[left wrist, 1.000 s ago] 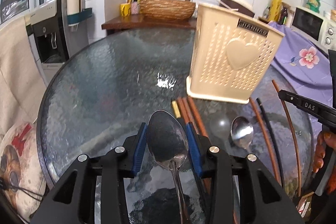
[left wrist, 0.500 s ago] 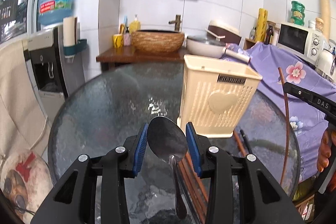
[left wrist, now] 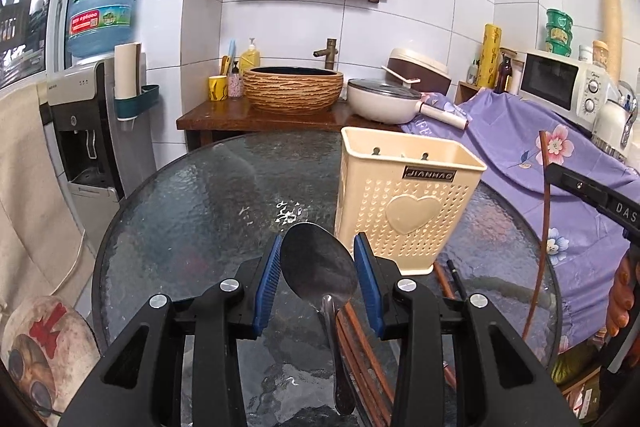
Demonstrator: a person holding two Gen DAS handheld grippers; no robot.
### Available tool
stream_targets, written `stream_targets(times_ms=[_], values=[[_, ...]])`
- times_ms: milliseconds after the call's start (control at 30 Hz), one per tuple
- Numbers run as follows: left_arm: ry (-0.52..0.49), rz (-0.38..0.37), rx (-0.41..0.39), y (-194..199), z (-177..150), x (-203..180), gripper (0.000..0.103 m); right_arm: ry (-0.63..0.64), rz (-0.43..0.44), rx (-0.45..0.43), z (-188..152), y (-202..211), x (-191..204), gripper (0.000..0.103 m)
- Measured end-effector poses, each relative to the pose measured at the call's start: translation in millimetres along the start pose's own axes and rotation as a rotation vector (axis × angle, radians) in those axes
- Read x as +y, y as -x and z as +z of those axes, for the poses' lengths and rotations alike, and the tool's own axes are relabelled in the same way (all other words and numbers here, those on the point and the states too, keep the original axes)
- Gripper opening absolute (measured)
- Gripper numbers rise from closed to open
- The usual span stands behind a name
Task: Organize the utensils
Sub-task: 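Lift the spoon into the cream holder with the left tool while the right inserts the chopstick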
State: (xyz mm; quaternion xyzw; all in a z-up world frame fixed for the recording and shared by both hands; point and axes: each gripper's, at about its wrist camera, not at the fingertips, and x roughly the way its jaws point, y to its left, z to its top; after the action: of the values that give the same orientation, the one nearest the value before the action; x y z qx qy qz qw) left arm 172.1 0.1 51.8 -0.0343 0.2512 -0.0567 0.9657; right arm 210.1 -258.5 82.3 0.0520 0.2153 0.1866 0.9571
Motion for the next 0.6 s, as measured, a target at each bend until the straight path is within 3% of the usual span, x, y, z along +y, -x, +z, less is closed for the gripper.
stream_targets(times_ms=[600], values=[[-0.022,-0.085,-0.034,10.5,35.3,-6.9,0.036,0.014,0.034,-0.067,31.6,31.2,-0.4,0.007]])
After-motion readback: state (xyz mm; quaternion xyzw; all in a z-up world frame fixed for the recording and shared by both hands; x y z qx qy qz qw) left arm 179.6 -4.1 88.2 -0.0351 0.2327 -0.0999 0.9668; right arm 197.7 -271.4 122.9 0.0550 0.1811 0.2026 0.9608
